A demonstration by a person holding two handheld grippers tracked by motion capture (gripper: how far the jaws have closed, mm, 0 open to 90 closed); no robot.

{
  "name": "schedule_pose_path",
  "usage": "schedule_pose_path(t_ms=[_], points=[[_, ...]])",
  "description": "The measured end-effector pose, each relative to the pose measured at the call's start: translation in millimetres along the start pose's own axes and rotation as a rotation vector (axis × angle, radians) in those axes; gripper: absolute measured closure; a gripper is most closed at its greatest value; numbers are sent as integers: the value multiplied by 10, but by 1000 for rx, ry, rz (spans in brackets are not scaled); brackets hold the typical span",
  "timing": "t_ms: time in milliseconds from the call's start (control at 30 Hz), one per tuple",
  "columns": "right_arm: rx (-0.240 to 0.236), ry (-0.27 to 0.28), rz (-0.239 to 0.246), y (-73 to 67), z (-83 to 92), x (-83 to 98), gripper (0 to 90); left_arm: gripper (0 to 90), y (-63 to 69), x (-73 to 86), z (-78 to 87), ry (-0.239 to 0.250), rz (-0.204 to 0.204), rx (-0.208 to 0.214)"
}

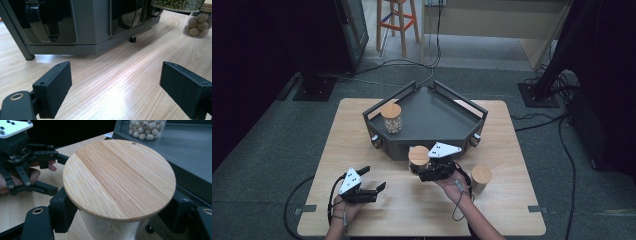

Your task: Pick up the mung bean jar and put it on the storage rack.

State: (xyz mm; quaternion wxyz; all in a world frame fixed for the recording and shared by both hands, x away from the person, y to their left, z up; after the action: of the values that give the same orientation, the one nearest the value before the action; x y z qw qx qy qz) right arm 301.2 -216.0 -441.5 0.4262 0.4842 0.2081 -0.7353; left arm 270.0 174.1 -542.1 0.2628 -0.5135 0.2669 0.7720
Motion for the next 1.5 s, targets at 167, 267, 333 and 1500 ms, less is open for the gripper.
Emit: schedule_pose_path(t_ms=[167,267,333,1500], points=[[0,4,-2,20,13,-33,250,105,-3,1,1,2,4,0],[0,6,-2,28,19,-54,250,105,-5,0,3,0,2,0],[1,6,1,31,20,-69,250,105,-4,0,3,1,2,-1],[6,18,2,149,17,-317,250,105,-29,-3,13,-1,14,9]])
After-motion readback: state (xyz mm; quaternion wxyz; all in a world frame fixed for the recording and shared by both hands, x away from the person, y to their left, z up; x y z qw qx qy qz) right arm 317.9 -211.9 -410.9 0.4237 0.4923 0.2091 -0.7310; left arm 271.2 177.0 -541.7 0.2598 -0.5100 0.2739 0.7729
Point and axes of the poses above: each handheld gripper's, and its own axes: z roughly backward along the jaws, x roughly out of its underside, y roughly to its right, the point moved 9 cm from there along -z, roughly forward along the jaws, and after that the axes turned 8 degrees about z, right-handed, at the moved point
